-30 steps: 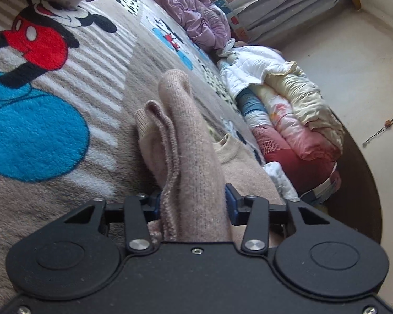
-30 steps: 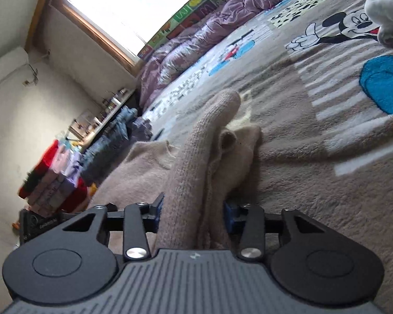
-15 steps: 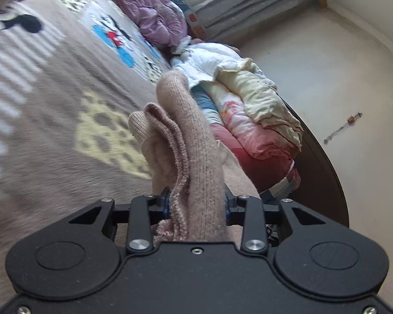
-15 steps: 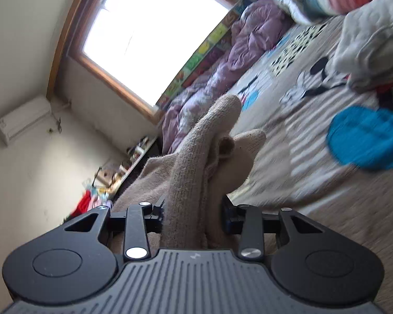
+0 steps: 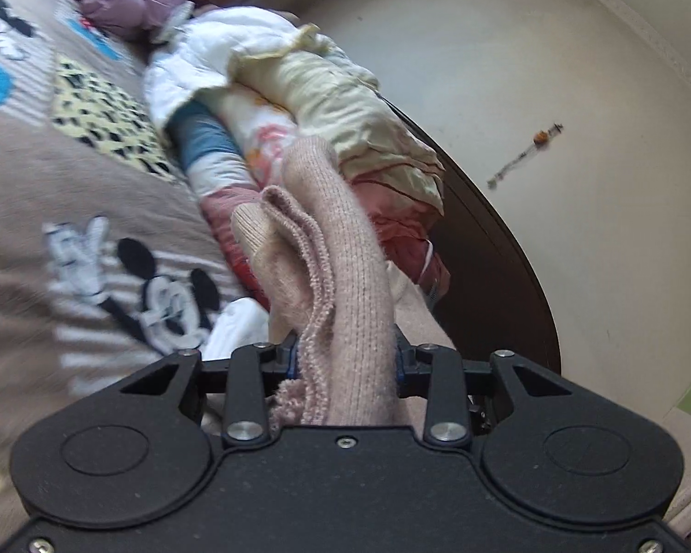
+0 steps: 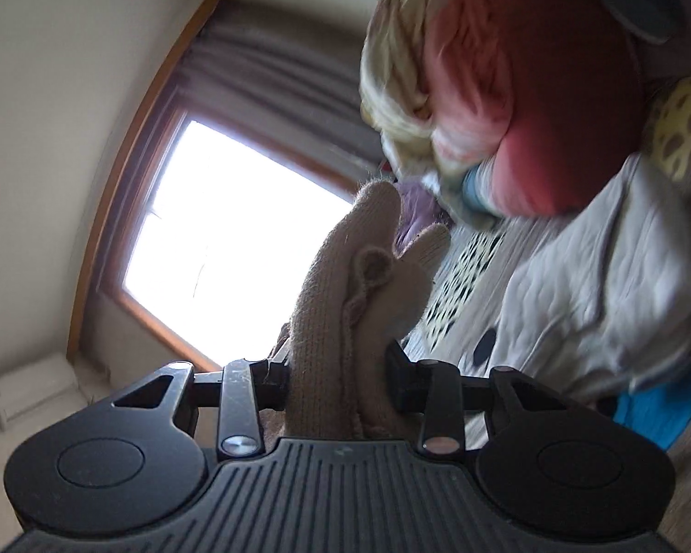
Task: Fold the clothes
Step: 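Pinch the folded sweater with both grippers and lift it, then carry the sweater beside the striped shirt and lower it with both grippers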
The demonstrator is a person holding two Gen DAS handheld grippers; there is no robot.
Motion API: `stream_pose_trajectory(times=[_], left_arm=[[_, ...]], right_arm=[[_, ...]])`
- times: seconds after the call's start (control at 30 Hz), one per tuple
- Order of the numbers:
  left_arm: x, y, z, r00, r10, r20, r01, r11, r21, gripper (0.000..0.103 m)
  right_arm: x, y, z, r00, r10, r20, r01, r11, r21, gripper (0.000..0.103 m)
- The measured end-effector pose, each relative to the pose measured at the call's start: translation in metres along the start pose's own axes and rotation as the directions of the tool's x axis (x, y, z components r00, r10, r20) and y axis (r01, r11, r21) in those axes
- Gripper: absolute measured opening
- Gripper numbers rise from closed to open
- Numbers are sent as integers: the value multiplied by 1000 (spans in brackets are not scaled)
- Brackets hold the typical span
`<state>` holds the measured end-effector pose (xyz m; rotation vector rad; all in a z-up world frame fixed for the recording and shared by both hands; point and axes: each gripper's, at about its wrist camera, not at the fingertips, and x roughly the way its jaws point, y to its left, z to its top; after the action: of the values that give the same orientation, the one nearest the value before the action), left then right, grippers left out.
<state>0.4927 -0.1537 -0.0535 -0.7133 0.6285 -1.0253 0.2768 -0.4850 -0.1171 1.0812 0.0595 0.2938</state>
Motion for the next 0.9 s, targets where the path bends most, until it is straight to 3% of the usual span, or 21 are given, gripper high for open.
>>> stream_pose_trajectory(times=[0.17,0.3,0.6,0.67,0.77,0.8,0.9], left_arm=[[54,10,13,997,-71,-35,71,997,-13,32],[89,23,17,992,-117,-54,114,992,-55,32],[137,50,9,983,-178,-50,169,975,-145,32],[150,61,2,988,-130,-81,118,983,-143,32],[176,87,-14,982,31,-188,-55,991,-125,32],[177,94,-16,982,47,-182,-73,988,-135,33],[169,97,-14,990,32,-140,-53,988,-144,34]], right_arm=[[1,-21,29,994,-53,99,50,998,36,39],[7,-22,48,985,-95,144,96,995,-3,39],[7,-34,82,961,-183,209,196,979,-46,39],[11,-31,86,930,-289,228,316,944,-91,39],[22,-40,78,847,-484,220,515,850,-111,42],[25,-43,75,818,-532,218,563,818,-120,43],[32,-42,65,770,-586,250,632,752,-184,43]])
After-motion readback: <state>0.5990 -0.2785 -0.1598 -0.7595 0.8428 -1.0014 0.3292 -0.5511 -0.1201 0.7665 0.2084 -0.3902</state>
